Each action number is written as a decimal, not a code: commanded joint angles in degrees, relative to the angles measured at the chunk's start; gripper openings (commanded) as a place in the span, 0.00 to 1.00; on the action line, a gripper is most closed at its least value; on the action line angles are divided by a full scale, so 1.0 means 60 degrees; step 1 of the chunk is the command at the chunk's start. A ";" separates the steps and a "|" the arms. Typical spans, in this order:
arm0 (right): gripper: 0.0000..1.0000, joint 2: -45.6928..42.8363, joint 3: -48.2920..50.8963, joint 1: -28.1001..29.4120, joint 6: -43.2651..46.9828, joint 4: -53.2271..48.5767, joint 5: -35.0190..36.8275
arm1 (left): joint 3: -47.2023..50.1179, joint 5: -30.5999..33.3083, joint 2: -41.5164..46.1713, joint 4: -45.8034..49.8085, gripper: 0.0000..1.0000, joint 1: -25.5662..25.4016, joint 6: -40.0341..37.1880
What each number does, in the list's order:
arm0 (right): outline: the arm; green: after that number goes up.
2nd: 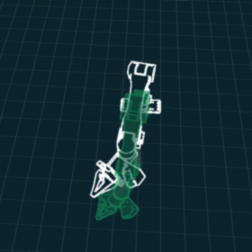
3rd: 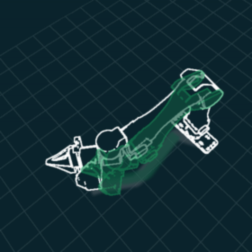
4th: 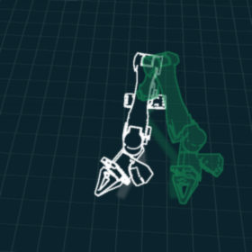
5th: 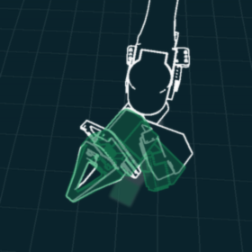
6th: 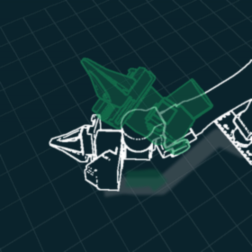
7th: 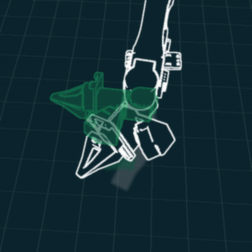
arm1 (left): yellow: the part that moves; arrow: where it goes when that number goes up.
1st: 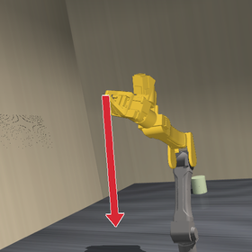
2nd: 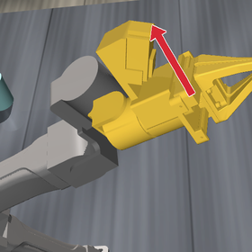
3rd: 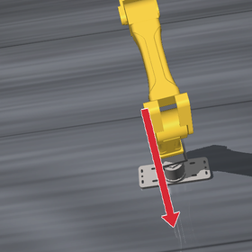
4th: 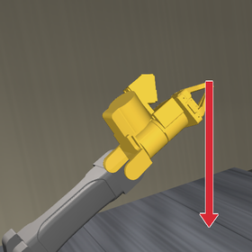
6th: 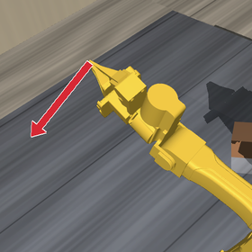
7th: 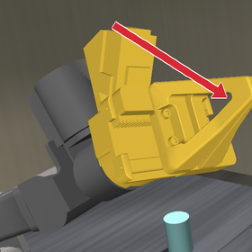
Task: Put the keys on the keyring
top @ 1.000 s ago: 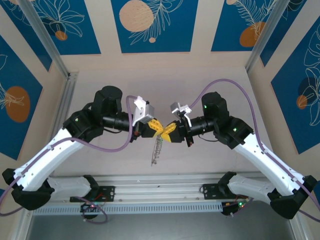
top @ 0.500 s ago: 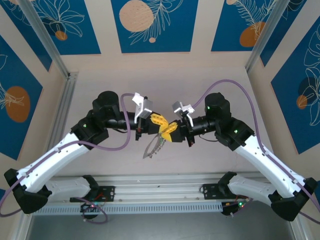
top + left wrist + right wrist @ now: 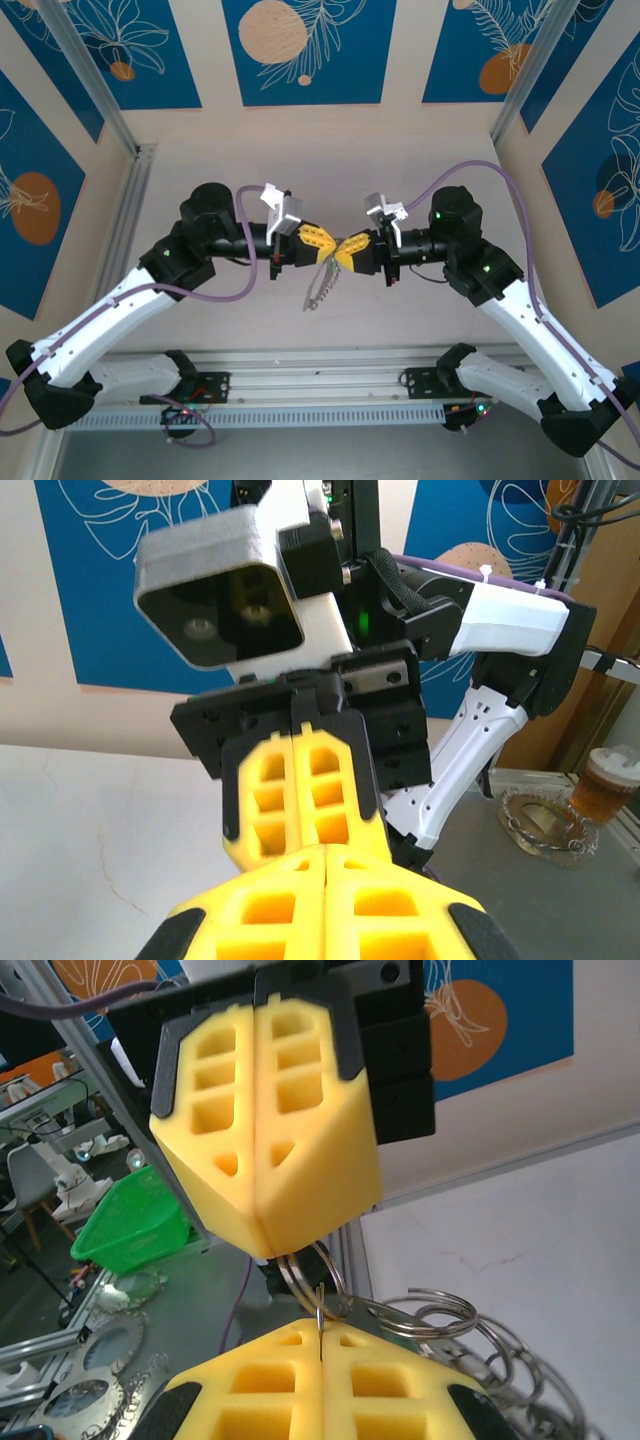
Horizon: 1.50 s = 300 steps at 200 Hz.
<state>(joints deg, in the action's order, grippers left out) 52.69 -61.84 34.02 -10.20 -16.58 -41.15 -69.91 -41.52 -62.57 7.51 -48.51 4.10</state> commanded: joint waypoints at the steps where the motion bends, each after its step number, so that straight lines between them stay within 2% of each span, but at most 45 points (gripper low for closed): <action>1: 0.00 -0.0209 0.0068 -0.0114 -0.0216 0.0445 0.0035 | -0.0285 0.0005 0.0130 0.0407 0.00 0.0050 -0.0162; 87: 0.00 -0.0200 0.0225 -0.0274 -0.0285 0.0484 0.0031 | -0.0375 0.0215 0.0084 0.0716 0.00 0.0122 -0.0311; 134: 0.00 -0.0230 0.0215 -0.0316 -0.0282 0.0450 0.0083 | -0.1267 0.1620 0.0093 0.2929 0.00 0.0130 -0.1451; 148: 0.00 -0.0241 0.0214 -0.0337 -0.0278 0.0419 0.0114 | -0.1522 0.1722 0.0115 0.3464 0.12 0.0125 -0.1722; 170: 0.00 -0.0226 0.0222 -0.0338 -0.0304 0.0447 0.0137 | -0.1909 0.2021 0.0068 0.4269 0.20 0.0129 -0.2058; 205: 0.00 -0.0160 0.0207 -0.0338 -0.0347 0.0506 0.0081 | -0.2220 0.2306 -0.0134 0.5039 0.40 0.0109 -0.2236; 262: 0.00 -0.0122 0.0200 -0.0334 -0.0372 0.0537 -0.0047 | -0.2067 0.1976 -0.0573 0.4798 0.54 0.0051 -0.1975; 300: 0.00 -0.0073 0.0218 -0.0326 -0.0386 0.0586 -0.0085 | -0.1993 0.1752 -0.0686 0.4446 0.56 0.0058 -0.1811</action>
<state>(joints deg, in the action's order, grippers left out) 52.29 -60.97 32.21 -11.92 -14.57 -40.53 -81.60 -29.04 -66.48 35.79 -48.14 -7.62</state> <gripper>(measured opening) 0.053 0.556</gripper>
